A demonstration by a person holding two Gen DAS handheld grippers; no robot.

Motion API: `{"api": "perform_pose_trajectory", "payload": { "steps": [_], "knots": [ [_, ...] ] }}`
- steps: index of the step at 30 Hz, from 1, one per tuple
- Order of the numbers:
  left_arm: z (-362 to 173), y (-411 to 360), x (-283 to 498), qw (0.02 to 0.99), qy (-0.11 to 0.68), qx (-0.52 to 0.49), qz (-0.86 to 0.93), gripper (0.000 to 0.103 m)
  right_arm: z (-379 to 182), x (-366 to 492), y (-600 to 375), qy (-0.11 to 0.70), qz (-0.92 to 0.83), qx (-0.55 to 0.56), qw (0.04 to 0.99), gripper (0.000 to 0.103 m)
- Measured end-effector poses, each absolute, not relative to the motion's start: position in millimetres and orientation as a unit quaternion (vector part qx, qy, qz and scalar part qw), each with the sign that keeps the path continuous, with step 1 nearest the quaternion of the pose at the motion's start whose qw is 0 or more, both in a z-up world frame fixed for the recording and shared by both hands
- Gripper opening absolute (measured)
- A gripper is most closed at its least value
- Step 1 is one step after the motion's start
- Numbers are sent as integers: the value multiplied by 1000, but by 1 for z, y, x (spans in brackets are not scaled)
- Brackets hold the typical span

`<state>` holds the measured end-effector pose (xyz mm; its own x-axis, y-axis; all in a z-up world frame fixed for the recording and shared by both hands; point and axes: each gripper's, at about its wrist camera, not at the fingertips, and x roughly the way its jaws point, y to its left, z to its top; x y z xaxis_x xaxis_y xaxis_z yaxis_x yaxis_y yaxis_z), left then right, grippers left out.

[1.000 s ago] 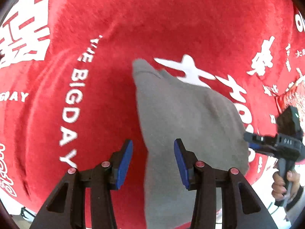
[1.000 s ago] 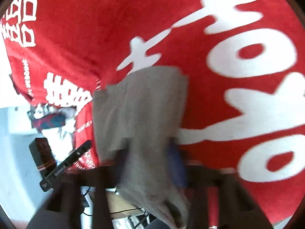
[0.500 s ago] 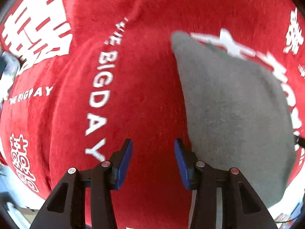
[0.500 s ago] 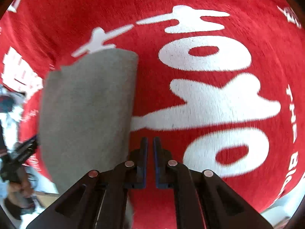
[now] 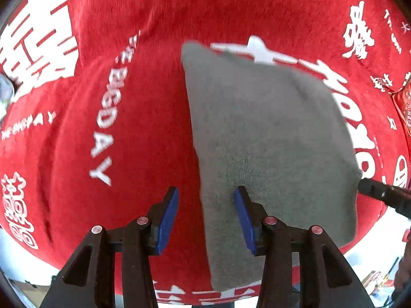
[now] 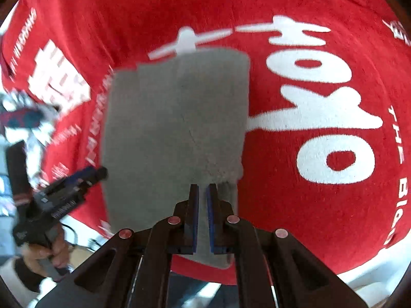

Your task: Fold small clothes

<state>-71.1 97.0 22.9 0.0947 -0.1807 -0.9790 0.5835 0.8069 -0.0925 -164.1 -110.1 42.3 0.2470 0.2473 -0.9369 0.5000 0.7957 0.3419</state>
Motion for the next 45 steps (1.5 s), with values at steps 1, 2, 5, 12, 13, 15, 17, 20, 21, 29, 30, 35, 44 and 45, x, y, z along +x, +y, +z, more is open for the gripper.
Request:
{"api": "perform_pose_trajectory", "payload": {
  "steps": [1,2,5,12,13,15,17,20,21,29,30,35,44,45],
  "knots": [
    [21,98,-72,725,617,157,-263,53,32,-164,-108,616,-90,302,722,8],
    [19,100,-72,732,612,156,-256,62,19,-166,-109,626,-96,304,712,8],
    [16,104,-71,732,612,152,-259,66,-2,-170,-117,619,-97,334,704,12],
    [23,99,-74,729,609,178,-258,66,7,-165,-103,635,-114,286,708,13],
    [24,100,-74,727,613,177,-255,66,8,-165,-102,637,-118,288,705,13],
    [25,101,-73,722,620,176,-250,66,9,-168,-98,640,-126,293,699,17],
    [28,103,-73,716,629,176,-246,66,10,-170,-94,647,-132,293,691,19],
    [32,103,-74,714,630,190,-239,66,9,-171,-93,662,-136,300,673,21],
    [34,103,-73,715,628,193,-237,66,9,-171,-93,667,-135,302,667,21],
    [47,104,-69,719,633,188,-217,66,39,-169,-103,617,-152,342,692,31],
    [47,105,-69,716,638,184,-217,68,42,-167,-107,609,-157,349,695,55],
    [49,106,-67,721,636,181,-204,103,39,-146,-134,586,-166,387,693,65],
    [54,101,-64,719,639,183,-203,103,18,-129,-147,618,-167,360,679,14],
    [54,100,-64,719,639,184,-203,103,18,-129,-147,622,-168,347,681,14]
  ]
}}
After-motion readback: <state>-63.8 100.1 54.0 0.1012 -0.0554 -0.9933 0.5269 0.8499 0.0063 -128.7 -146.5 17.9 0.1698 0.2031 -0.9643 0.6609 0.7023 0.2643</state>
